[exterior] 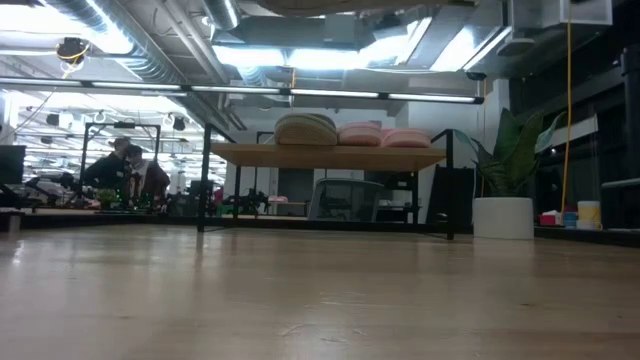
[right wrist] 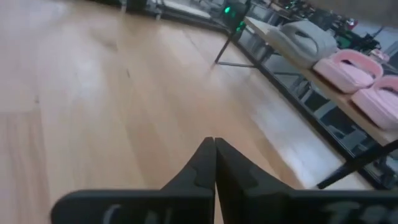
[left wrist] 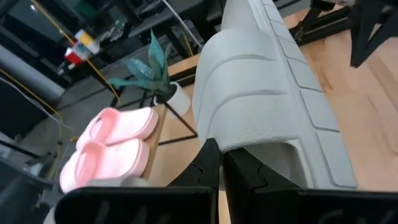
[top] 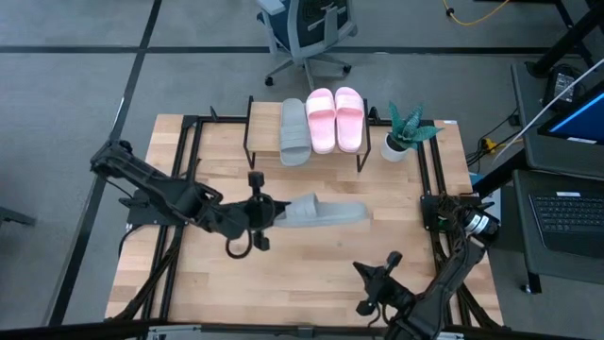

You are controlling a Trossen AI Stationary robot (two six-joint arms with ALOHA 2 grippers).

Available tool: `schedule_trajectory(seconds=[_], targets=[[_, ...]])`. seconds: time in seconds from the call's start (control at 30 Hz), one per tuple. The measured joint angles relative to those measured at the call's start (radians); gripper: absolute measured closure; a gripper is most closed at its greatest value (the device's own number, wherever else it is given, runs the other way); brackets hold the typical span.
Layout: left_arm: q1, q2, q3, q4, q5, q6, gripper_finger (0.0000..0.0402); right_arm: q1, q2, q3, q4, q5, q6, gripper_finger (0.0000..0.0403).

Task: Pick and place slides into the shelf
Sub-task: Put the gray slipper on the shelf

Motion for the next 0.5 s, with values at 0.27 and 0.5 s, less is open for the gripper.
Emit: schedule_trajectory(seconds=[0.27,0.5], targets=[[0.027,-0.019,0.0,-0.067,-0.001,-0.034,0.0401,-0.023,-0.005,-0.094,0.084,0.015,0.132,0.0401],[0.057,-0.019,0.0,-0.086,-0.001,-0.046,0.0401,-0.056,-0.038,-0.182,0.474,0.016,-0.109,0.0401]])
